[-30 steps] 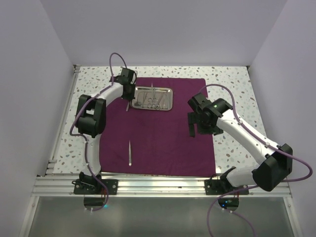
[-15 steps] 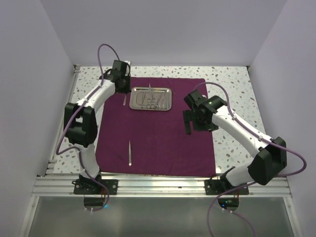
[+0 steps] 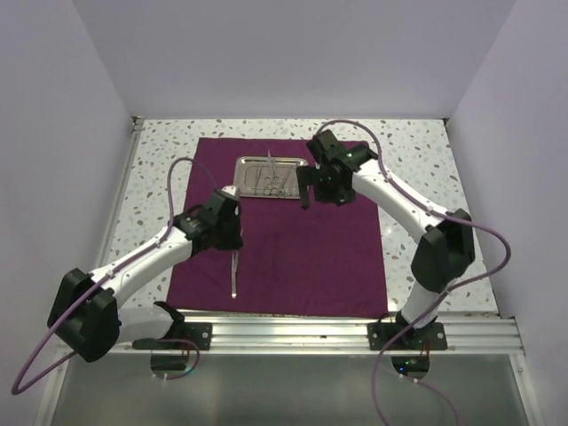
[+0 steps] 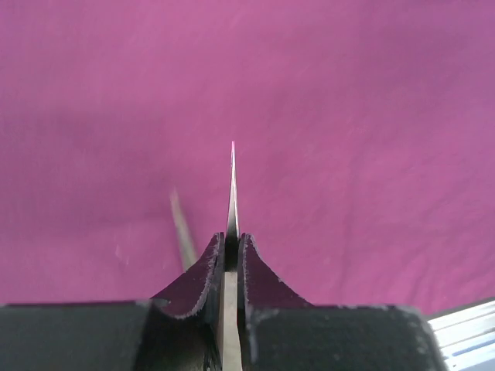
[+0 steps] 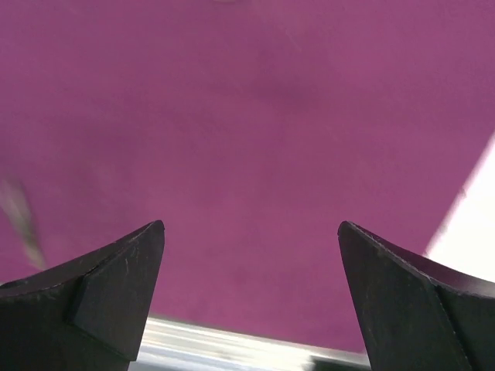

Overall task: Open and lay out the surgical kit
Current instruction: Place the medical item in the surgical kit, then pick up the medical item from the container.

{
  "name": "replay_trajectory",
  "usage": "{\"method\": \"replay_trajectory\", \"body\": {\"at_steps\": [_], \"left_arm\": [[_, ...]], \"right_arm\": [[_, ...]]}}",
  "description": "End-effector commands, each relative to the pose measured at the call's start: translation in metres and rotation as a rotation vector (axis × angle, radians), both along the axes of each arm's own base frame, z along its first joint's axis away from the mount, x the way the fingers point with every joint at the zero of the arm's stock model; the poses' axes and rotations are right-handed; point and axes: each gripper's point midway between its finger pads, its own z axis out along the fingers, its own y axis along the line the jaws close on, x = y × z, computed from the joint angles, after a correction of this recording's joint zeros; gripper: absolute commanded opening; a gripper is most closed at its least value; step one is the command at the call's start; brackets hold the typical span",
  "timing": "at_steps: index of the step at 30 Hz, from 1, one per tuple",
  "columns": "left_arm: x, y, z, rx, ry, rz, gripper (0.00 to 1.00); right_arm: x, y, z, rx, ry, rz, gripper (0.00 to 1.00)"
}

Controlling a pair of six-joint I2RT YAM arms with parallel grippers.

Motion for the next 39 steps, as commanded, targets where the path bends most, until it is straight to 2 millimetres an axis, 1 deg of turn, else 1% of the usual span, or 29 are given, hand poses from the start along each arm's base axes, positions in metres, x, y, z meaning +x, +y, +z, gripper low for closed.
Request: {"method": "replay_trajectory", "body": {"at_steps": [1,2,3,4,5,6,7,8,9,10,11,12,13,14,15,16,18,19,21,23,25,27,28,31,32,34,35,38,39], "left_arm": [[-0.014,0.007,-0.012,-0.075,0.016,0.145,0.00],[-0.016,0.007,-0.011,-0.085,0.012,0.145,0.02],[-0.020,0.009,-0.017,-0.078,0.024,0.143,0.09],[-0.022,0.009,-0.018,-0.076,0.029,0.141,0.12],[-0.024,0.009,-0.019,-0.073,0.035,0.137,0.20],[-0.026,0.009,-0.021,-0.071,0.042,0.134,0.22],[-0.027,0.009,-0.022,-0.074,0.051,0.131,0.24],[-0.029,0.007,-0.022,-0.076,0.053,0.123,0.30],[-0.030,0.008,-0.023,-0.075,0.058,0.123,0.35],[-0.031,0.008,-0.023,-0.075,0.062,0.122,0.42],[-0.031,0.008,-0.022,-0.072,0.064,0.121,0.50],[-0.032,0.010,-0.019,-0.064,0.072,0.124,0.71],[-0.032,0.010,-0.017,-0.058,0.074,0.127,0.76],[-0.032,0.011,-0.013,-0.057,0.071,0.123,0.79],[-0.033,0.011,-0.007,-0.054,0.076,0.119,0.79],[-0.033,0.011,0.000,-0.059,0.061,0.116,0.80],[-0.035,0.014,0.008,-0.053,0.060,0.116,0.80],[-0.036,0.015,0.011,-0.051,0.058,0.118,0.80],[-0.040,0.019,0.016,-0.041,0.061,0.114,0.80],[-0.043,0.021,0.021,-0.040,0.057,0.111,0.80],[-0.046,0.026,0.025,-0.028,0.053,0.112,0.79],[-0.048,0.030,0.030,-0.012,0.048,0.118,0.79],[-0.048,0.032,0.031,-0.006,0.045,0.118,0.79],[-0.050,0.037,0.034,0.015,0.041,0.118,0.79],[-0.050,0.038,0.034,0.019,0.041,0.118,0.79],[-0.051,0.040,0.035,0.030,0.039,0.114,0.79],[-0.051,0.041,0.035,0.035,0.042,0.113,0.79],[-0.051,0.043,0.036,0.051,0.034,0.108,0.79],[-0.051,0.045,0.036,0.061,0.035,0.110,0.79]], "right_arm": [[0.053,0.058,0.039,0.199,-0.136,0.066,0.98],[0.063,0.068,0.025,0.199,-0.109,0.067,0.98],[0.072,0.074,0.025,0.207,-0.120,0.067,0.98],[0.090,0.087,0.024,0.218,-0.133,0.065,0.98],[0.100,0.091,0.023,0.218,-0.143,0.059,0.98],[0.107,0.093,0.021,0.205,-0.145,0.049,0.98],[0.124,0.102,0.036,0.226,-0.195,0.041,0.99],[0.136,0.104,0.014,0.187,-0.182,0.022,0.98],[0.143,0.108,0.007,0.181,-0.183,0.015,0.98],[0.154,0.115,0.016,0.203,-0.217,0.008,0.98],[0.160,0.118,0.009,0.204,-0.215,0.004,0.97],[0.168,0.124,-0.015,0.191,-0.195,0.000,0.96],[0.176,0.128,-0.013,0.210,-0.214,-0.009,0.93],[0.180,0.131,-0.021,0.210,-0.213,-0.012,0.91],[0.187,0.133,-0.033,0.202,-0.218,-0.025,0.87],[0.192,0.135,-0.034,0.207,-0.230,-0.046,0.84],[0.203,0.136,-0.037,0.220,-0.257,-0.071,0.74],[0.206,0.137,-0.044,0.224,-0.258,-0.091,0.70],[0.215,0.137,-0.046,0.233,-0.282,-0.111,0.64],[0.224,0.137,-0.055,0.228,-0.292,-0.130,0.57],[0.230,0.138,-0.064,0.223,-0.298,-0.140,0.54],[0.235,0.137,-0.069,0.224,-0.302,-0.157,0.52],[0.237,0.134,-0.077,0.216,-0.295,-0.164,0.51],[0.241,0.131,-0.087,0.211,-0.293,-0.182,0.51],[0.242,0.130,-0.093,0.206,-0.287,-0.184,0.51],[0.244,0.131,-0.096,0.205,-0.293,-0.181,0.51],[0.243,0.132,-0.108,0.197,-0.277,-0.176,0.50],[0.245,0.133,-0.117,0.194,-0.271,-0.175,0.47],[0.243,0.135,-0.125,0.194,-0.257,-0.173,0.46]]}}
